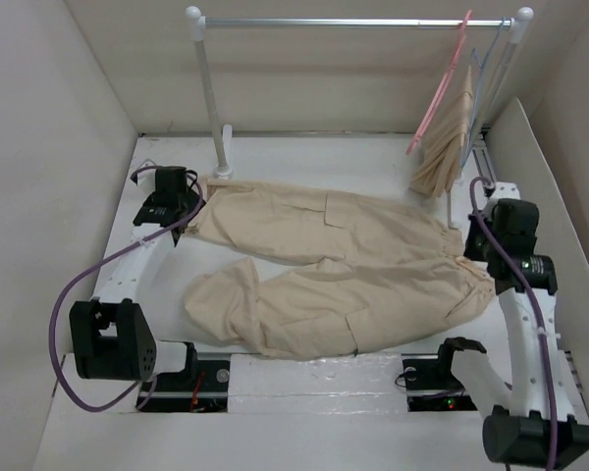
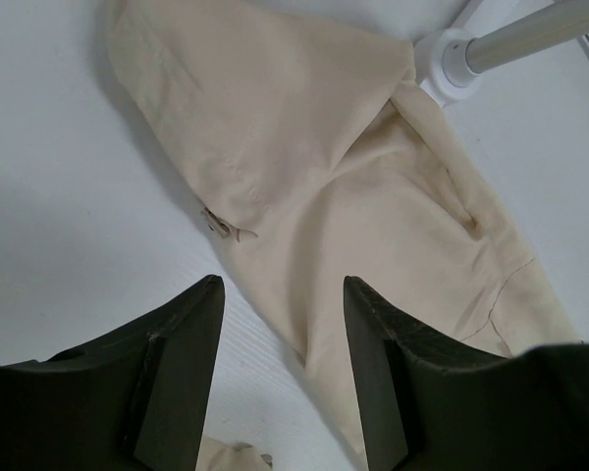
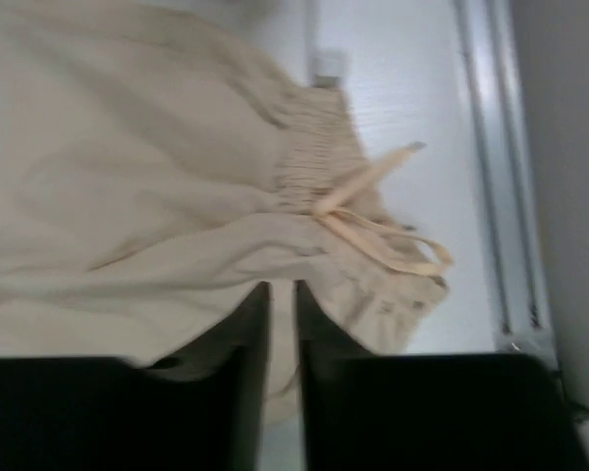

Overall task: Place the trousers on the hanger
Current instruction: Flatten out the trousers at the center of the board.

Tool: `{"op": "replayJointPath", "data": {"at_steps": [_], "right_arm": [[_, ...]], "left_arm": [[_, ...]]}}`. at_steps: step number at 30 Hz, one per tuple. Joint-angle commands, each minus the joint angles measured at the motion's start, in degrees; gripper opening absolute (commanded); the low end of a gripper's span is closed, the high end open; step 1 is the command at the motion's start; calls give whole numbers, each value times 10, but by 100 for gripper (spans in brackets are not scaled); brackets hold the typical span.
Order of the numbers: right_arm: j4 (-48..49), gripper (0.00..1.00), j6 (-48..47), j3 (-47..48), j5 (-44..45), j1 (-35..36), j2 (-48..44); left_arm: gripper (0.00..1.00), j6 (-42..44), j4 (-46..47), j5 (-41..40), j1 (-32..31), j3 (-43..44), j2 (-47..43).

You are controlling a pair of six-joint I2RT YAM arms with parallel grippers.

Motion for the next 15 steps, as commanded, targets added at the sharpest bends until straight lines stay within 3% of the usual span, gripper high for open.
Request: {"op": "replayJointPath", "data": {"at_steps": [1, 2, 5, 7, 8, 9, 11, 15], "right_arm": [[50, 8, -46, -47, -111, 82, -69], [63, 0, -47, -60, -128, 105, -75], [98, 0, -47, -116, -202, 186, -107], [99, 10, -56, -134, -215, 239, -122], [98, 19, -61, -137, -214, 256, -127], [99, 38, -67, -141, -209, 274, -133], [105, 50, -76, -149, -206, 326, -143], [106, 56, -114, -133, -220, 362, -120]], "left_arm": [[48, 41, 39, 7, 1, -9, 13], [43, 59, 46, 37, 1, -10, 35], [42, 114, -4, 41, -6, 33, 114], [43, 129, -56, 20, -16, 80, 152], [42, 128, -69, -2, -23, 91, 182], [42, 125, -83, -9, -23, 112, 190], [42, 111, -101, -15, -23, 123, 203], [43, 106, -108, -9, -23, 176, 227]]}}
